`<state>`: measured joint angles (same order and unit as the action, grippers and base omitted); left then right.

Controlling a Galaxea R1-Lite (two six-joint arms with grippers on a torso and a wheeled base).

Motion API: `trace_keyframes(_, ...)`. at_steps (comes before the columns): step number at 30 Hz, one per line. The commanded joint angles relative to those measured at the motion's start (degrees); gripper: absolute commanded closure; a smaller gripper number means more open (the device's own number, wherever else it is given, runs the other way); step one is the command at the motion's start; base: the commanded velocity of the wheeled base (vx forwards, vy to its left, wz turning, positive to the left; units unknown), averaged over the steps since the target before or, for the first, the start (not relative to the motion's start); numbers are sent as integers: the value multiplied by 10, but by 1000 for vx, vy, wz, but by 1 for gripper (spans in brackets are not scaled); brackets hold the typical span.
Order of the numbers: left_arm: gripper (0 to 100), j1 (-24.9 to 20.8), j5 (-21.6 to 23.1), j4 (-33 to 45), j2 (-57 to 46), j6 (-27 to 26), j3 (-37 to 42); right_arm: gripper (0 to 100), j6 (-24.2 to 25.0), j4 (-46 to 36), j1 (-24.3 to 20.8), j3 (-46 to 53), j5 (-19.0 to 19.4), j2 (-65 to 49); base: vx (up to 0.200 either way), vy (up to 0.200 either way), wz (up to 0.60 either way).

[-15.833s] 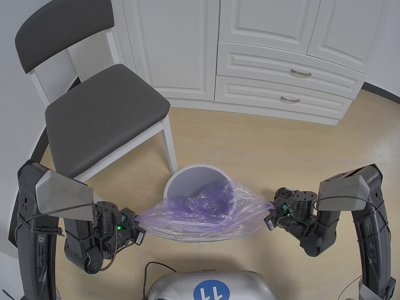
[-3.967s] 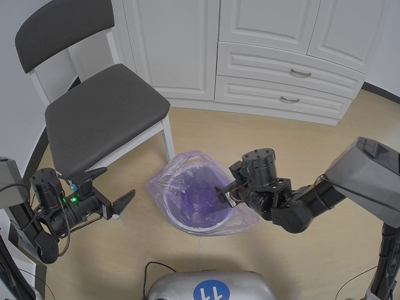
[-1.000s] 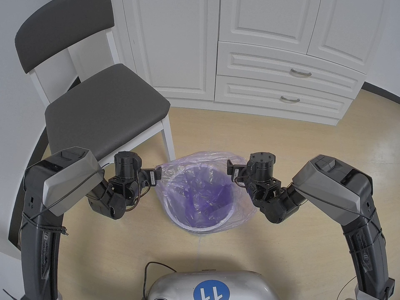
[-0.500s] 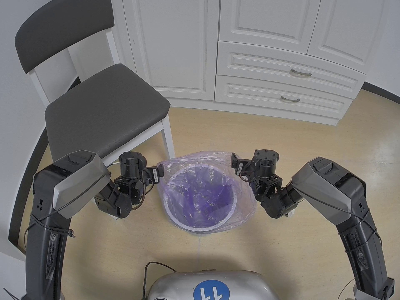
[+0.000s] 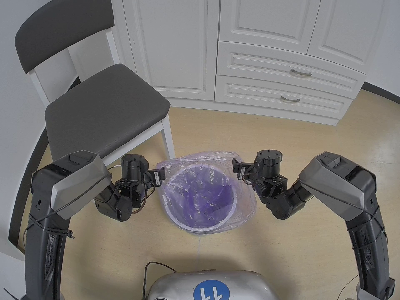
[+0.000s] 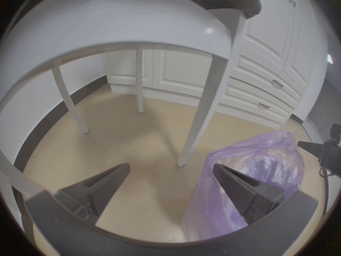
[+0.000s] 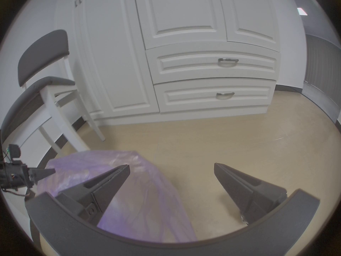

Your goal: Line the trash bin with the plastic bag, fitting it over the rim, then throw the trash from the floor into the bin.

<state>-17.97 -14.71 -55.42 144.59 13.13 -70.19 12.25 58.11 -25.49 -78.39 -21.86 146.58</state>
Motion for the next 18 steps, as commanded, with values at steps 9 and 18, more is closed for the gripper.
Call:
trace_keyframes(9,0,-22,4,0,-35,-1,38,0,-5,-49,-11,42,27,-18,0,0,0)
trace_keyframes(18,0,-13,3,8,9,1,-4,0,-4,-50,8,-12,27,37,0,0,0)
